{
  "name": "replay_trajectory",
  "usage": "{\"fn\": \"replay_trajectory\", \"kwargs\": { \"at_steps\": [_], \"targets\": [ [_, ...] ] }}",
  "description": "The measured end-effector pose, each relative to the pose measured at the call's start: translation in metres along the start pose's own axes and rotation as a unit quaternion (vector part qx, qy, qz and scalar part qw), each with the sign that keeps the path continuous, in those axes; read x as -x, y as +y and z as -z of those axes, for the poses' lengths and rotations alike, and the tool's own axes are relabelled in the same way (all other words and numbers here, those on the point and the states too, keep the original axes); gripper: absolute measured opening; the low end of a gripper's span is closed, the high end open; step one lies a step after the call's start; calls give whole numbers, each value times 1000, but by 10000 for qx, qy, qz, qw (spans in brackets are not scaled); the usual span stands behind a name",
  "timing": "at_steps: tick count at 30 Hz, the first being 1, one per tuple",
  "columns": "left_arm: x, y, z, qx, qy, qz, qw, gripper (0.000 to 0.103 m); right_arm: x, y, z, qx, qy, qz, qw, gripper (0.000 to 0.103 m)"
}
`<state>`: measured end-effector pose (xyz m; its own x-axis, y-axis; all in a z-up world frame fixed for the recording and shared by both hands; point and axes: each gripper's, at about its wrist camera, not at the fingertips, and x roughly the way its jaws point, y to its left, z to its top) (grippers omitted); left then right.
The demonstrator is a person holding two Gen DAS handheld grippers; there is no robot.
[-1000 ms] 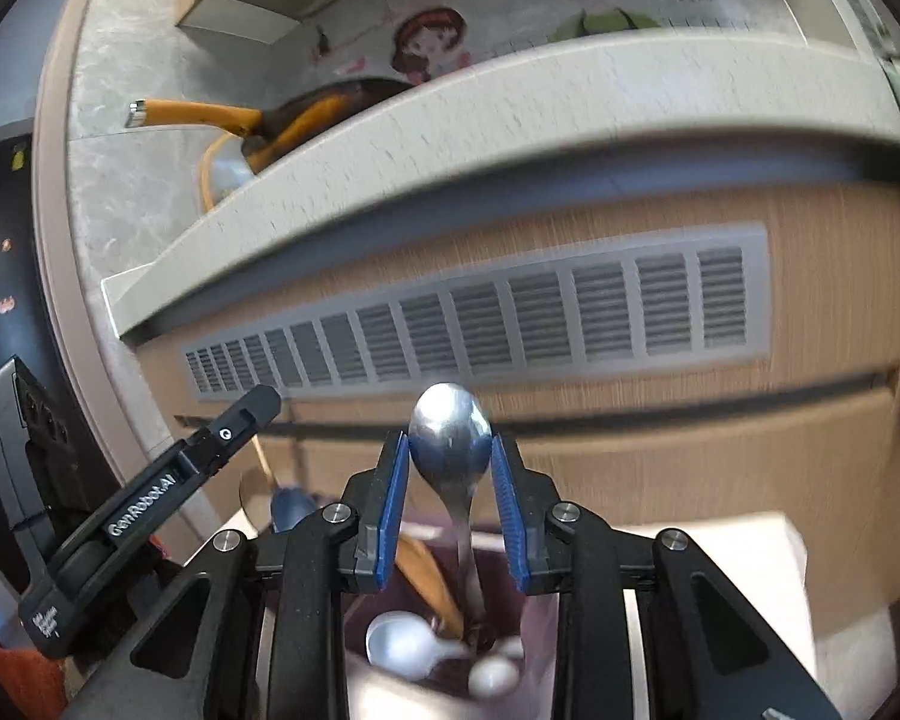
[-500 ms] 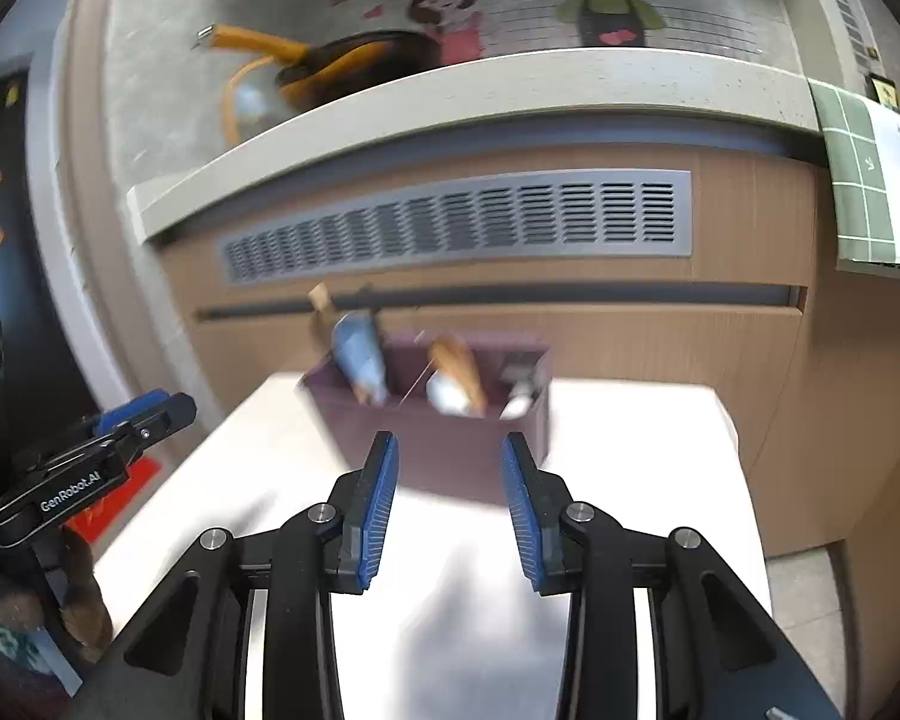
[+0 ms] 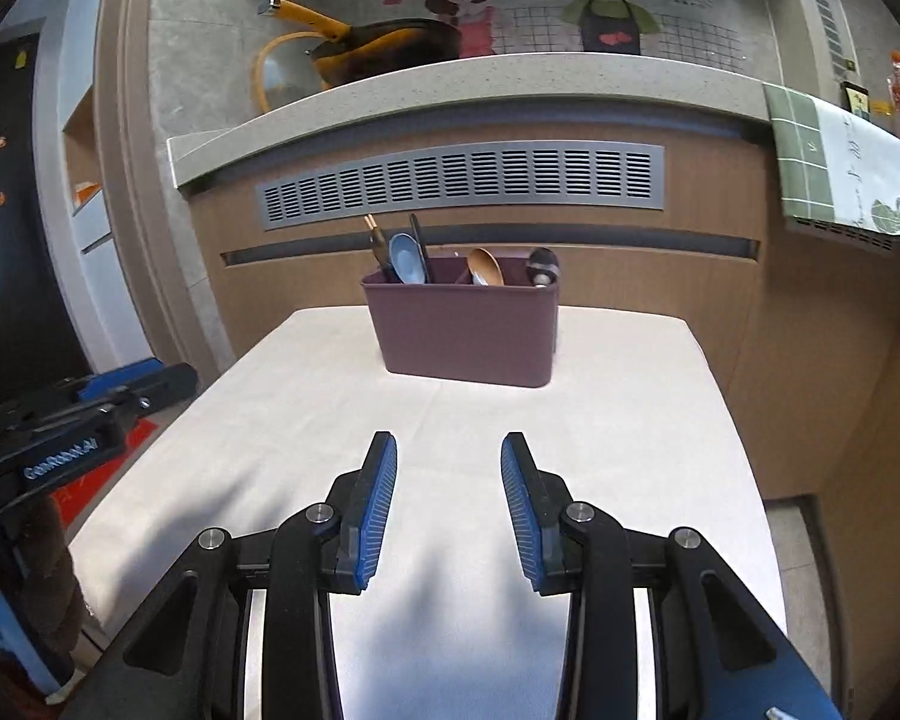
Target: Organize utensils
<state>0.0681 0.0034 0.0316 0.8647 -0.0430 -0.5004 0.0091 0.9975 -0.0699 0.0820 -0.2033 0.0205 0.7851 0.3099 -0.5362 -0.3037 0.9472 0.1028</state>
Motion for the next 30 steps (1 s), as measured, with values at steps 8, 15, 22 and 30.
{"fn": "replay_trajectory", "kwargs": {
  "at_steps": [8, 15, 22, 30],
  "targets": [
    [7, -3, -1, -83, -50, 16, 10000, 40, 5, -2, -2, 20, -51, 96, 9999, 34],
    [4, -3, -2, -86, 9, 49, 10000, 40, 5, -3, -2, 49, -28, 110, 9999, 34],
    [0, -3, -1, -62, 76, 74, 9999, 40, 3, -4, -2, 37, 12, 97, 9999, 34],
    [-2, -2, -1, -54, 131, 89, 9999, 40, -1, -7, -1, 14, 70, 86, 9999, 34]
  ]
}}
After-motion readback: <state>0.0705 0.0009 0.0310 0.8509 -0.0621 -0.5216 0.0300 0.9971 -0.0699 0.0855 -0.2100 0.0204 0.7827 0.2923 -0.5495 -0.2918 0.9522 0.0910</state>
